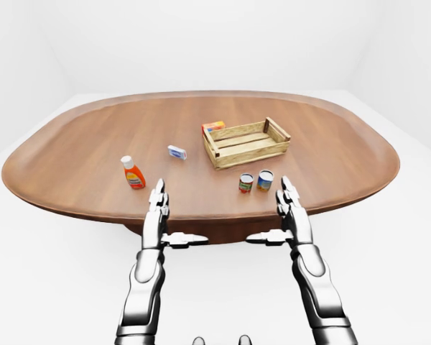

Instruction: Pick up the tomato sauce, and put it in the wooden tray.

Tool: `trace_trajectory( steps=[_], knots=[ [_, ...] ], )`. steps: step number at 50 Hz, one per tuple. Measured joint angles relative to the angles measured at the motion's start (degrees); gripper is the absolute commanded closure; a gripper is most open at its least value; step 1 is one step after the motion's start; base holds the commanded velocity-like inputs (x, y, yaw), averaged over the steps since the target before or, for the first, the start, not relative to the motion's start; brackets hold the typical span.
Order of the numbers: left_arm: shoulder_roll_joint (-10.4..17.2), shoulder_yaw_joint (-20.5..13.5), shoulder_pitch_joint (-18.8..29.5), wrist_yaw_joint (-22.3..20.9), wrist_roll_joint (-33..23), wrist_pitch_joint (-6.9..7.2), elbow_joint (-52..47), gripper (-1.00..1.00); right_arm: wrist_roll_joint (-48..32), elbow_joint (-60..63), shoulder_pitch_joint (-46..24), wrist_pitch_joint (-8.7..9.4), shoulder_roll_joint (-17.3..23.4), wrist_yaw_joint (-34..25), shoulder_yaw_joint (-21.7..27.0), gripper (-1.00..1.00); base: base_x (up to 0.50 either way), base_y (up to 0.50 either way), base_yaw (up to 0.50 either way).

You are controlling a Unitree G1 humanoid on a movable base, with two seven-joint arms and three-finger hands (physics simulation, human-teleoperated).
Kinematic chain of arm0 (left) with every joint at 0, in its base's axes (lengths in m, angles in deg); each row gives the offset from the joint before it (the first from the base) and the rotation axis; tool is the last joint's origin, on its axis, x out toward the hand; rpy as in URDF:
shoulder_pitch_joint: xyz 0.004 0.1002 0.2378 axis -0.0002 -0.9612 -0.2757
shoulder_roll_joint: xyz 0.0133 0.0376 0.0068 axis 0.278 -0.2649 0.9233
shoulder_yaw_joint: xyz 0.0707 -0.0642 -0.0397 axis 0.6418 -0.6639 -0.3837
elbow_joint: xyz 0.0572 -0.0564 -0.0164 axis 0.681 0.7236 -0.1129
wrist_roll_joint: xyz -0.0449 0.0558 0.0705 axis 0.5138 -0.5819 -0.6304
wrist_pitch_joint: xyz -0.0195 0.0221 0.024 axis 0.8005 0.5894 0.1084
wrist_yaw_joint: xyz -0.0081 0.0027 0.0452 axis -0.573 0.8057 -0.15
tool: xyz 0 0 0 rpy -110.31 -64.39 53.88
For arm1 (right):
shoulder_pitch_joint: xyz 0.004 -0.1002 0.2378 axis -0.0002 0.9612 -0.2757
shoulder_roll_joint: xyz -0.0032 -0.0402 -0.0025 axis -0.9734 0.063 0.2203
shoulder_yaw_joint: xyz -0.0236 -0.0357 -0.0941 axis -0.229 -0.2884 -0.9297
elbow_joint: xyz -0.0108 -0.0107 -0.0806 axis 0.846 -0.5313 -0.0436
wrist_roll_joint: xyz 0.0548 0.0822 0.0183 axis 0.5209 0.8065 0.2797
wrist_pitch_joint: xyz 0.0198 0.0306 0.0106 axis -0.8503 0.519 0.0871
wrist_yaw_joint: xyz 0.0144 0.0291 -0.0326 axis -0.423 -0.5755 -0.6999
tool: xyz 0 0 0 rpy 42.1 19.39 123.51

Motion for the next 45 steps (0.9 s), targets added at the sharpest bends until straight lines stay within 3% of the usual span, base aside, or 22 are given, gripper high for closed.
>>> trace_trajectory(
  steps=[13,22,45],
  knots=[
    [0.5,-1.2,-0.3,-1.1,0.7,-0.04,0.2,-1.0,4.1,1.2,0.2,3.4,0.7,-3.0,1.9,-1.0,0.5,0.0,0.0],
    [0.6,-1.5,-0.2,-1.4,0.9,-0.11,0.2,-1.0,4.3,2.3,0.7,4.57,0.8,-4.5,1.8,-1.0,0.5,0.0,0.0],
    [0.6,-1.6,-0.2,-1.5,0.9,-0.34,0.2,-1.0,3.8,2.4,1.0,4.61,0.9,-6.2,1.7,-1.0,0.5,0.0,0.0]
  ],
)
